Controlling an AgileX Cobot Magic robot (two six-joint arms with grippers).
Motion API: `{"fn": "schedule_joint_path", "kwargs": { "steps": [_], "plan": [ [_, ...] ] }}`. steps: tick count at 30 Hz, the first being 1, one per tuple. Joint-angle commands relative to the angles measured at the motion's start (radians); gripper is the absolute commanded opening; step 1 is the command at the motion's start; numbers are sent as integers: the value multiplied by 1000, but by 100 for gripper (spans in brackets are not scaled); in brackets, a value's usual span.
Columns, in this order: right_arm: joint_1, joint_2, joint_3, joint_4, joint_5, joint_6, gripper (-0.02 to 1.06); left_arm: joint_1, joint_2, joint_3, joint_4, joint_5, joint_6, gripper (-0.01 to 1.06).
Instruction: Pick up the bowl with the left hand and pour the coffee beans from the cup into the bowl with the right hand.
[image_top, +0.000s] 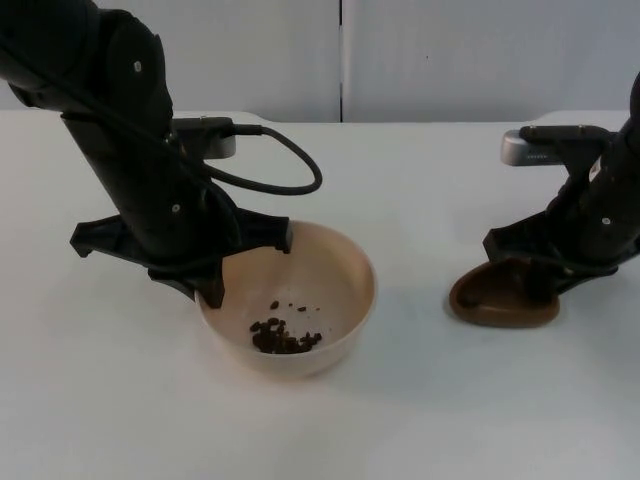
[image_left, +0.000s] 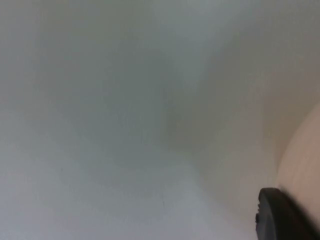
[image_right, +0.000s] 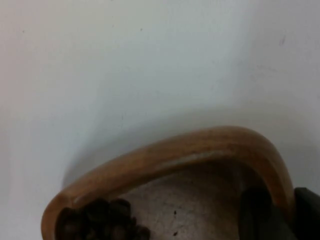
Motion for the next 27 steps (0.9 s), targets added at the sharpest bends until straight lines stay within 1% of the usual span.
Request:
{"fn": "schedule_joint_path", "kwargs": {
  "steps": [1,3,5,6,7,8,9,10,11,12,13,14,16,18,19,20,22,27],
  "plan": [
    [-2,11,4,2,1,-1,5,-2,6,-3,8,-9,-2,0],
    [-2,11,4,2,1,-1,7,-2,6,-3,8,-10,-2,0],
    [-2,11,4,2,1,-1,11,-2,6,-3,8,-10,-2,6],
    [-2,11,4,2,1,-1,15,-2,6,-3,8,-10,-2,16],
    [-2,11,4,2,1,-1,16,-2,6,-3,8,-10,-2,20],
    [-2,11,4,2,1,-1,20,-2,6,-3,8,-10,-2,29],
    [-2,11,4,2,1,-1,20,-2,6,-3,8,-10,-2,29],
    [-2,11,4,2,-2,-1,25,-2,6,-3,8,-10,-2,43],
    [-2,11,4,2,-2,-1,29,-2,6,-3,8,-10,-2,49],
    [-2,11,4,2,-2,-1,35,-2,6,-3,8,-10,-2,63],
    [-2,11,4,2,-2,-1,39,-2,6,-3,8,-17,-2,69],
    [-2,11,4,2,-2,-1,39,-2,6,-3,8,-17,-2,69],
    [-2,11,4,2,-5,-1,51,-2,4,-3,8,-26,-2,79],
    [-2,11,2,2,-8,-1,63,-2,0,-3,8,-29,-2,84],
    [-2,11,2,2,-8,-1,63,-2,0,-3,8,-29,-2,84],
    [-2,11,2,2,-8,-1,69,-2,0,-3,8,-29,-2,85],
    [-2,11,2,2,-8,-1,76,-2,-5,-3,8,-29,-2,85],
    [-2,-12,2,2,-2,-1,76,-2,-26,-3,8,-27,-2,85]
  ]
}}
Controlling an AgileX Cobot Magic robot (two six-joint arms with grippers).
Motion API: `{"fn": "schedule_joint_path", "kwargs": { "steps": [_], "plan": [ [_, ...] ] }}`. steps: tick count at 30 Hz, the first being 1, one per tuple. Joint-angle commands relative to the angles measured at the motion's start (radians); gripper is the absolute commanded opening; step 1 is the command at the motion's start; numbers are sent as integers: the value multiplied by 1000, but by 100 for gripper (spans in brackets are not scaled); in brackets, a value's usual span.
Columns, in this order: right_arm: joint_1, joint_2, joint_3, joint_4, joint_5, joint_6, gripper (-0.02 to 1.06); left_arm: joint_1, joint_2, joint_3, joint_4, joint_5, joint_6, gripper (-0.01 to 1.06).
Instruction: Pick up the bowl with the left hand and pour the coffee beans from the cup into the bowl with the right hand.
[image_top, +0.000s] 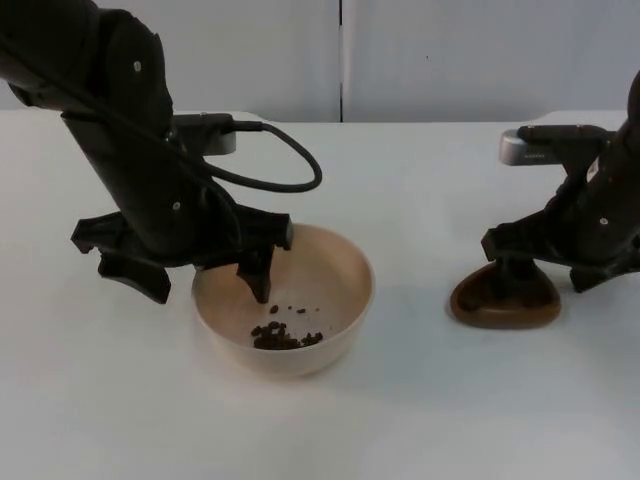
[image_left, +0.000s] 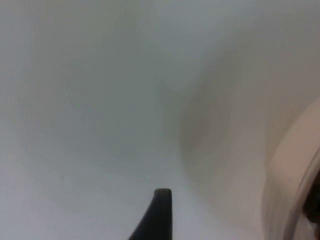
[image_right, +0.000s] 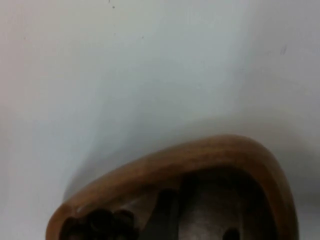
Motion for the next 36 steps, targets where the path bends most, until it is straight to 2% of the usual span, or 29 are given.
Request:
{"fn": "schedule_joint_path", "kwargs": {
  "steps": [1,10,18,30,36],
  "plan": [
    [-2,-30,4,0,16,-1,76,-2,-28,-3,6,-10,-2,85],
    [-2,-191,4,-55,115,-1,76,-2,-115,-3,6,-2,-2,85],
    [-2,-396,4,-60,221,-18,76,-2,-301,-3,8,35,4,84],
    [0,-677,4,-60,291,-18,76,-2,-538,-3,10,44,53,84],
    [2,-785,4,-60,335,-52,76,-2,-603,-3,10,89,117,84]
  ]
}}
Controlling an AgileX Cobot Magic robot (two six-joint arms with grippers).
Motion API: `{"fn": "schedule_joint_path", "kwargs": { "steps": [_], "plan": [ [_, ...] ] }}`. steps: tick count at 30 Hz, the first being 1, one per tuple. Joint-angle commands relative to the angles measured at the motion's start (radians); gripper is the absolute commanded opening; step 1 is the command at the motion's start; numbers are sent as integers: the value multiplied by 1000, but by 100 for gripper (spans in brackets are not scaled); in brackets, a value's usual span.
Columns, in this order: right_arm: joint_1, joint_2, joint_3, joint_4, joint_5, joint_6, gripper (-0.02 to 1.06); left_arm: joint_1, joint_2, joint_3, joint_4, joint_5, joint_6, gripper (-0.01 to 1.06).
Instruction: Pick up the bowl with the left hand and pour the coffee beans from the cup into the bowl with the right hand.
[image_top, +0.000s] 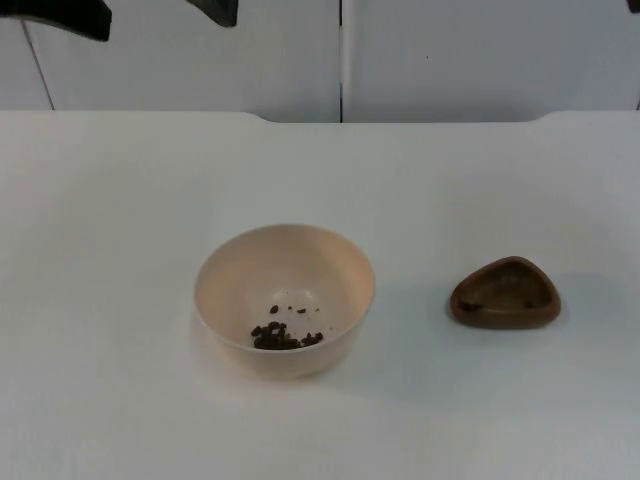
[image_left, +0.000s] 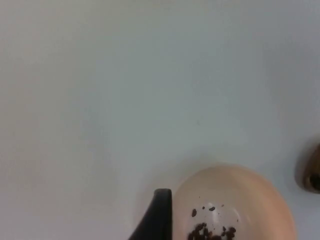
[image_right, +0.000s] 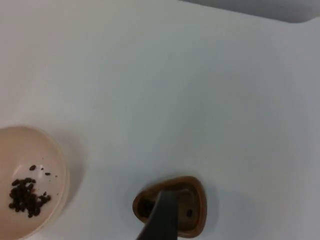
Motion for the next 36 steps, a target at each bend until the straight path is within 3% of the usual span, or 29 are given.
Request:
{"fn": "schedule_joint_path", "kwargs": {
  "steps": [1,7,23,31,36],
  "plan": [
    [2,-36,0,-3,18,-21,76,-2,-24,-3,1,20,31,84],
    [2,-92,21,-3,25,-33,76,-2,-42,-3,1,56,50,84],
    [2,-325,235,-1,4,-33,76,-2,-177,-3,-9,95,76,84],
    [2,-483,316,-3,4,-33,76,-4,-233,-3,-20,169,90,84],
    [2,-608,371,-3,11,-33,76,-4,-289,0,-118,211,184,84]
  ]
}}
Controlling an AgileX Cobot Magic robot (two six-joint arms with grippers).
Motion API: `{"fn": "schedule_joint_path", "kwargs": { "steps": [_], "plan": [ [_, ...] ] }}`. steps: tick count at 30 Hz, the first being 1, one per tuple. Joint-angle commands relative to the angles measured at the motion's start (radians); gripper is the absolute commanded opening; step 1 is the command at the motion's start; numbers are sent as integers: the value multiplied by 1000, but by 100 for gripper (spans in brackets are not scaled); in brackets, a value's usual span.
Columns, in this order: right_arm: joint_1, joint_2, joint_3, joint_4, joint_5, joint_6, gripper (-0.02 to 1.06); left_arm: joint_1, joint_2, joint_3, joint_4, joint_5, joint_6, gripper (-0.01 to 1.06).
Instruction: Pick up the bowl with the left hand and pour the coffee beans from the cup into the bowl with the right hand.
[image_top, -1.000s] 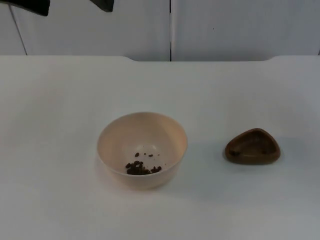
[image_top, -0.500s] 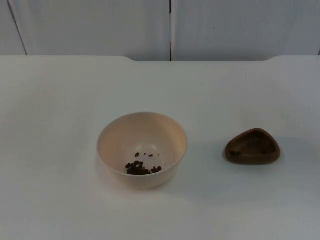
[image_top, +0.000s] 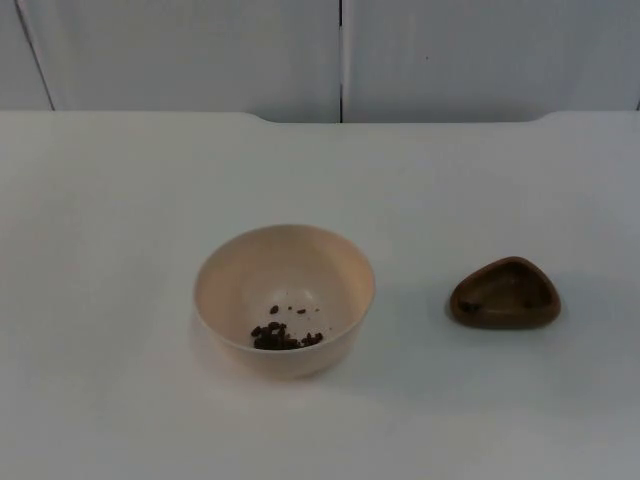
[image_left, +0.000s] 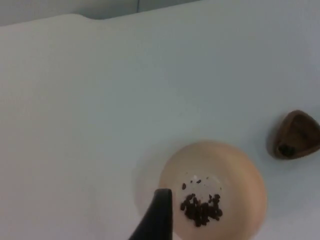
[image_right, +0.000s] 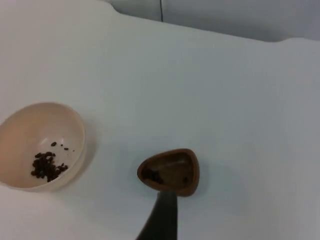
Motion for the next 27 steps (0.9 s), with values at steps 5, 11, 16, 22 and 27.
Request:
{"fn": "schedule_joint_path", "kwargs": {
  "steps": [5,11,16,22,27],
  "plan": [
    [2,-128,57,-3,26,-12,76,-4,-98,45,-184,-13,168,84],
    [2,-203,92,-3,61,-12,76,-4,-175,116,-257,-44,256,84],
    [2,-304,130,-3,94,-12,76,-4,-288,214,-264,-47,274,84],
    [2,-382,155,0,107,-12,76,-4,-396,310,-264,-47,321,84],
    [2,-465,201,2,115,-12,76,-4,-523,402,-255,-34,338,84]
  ]
}}
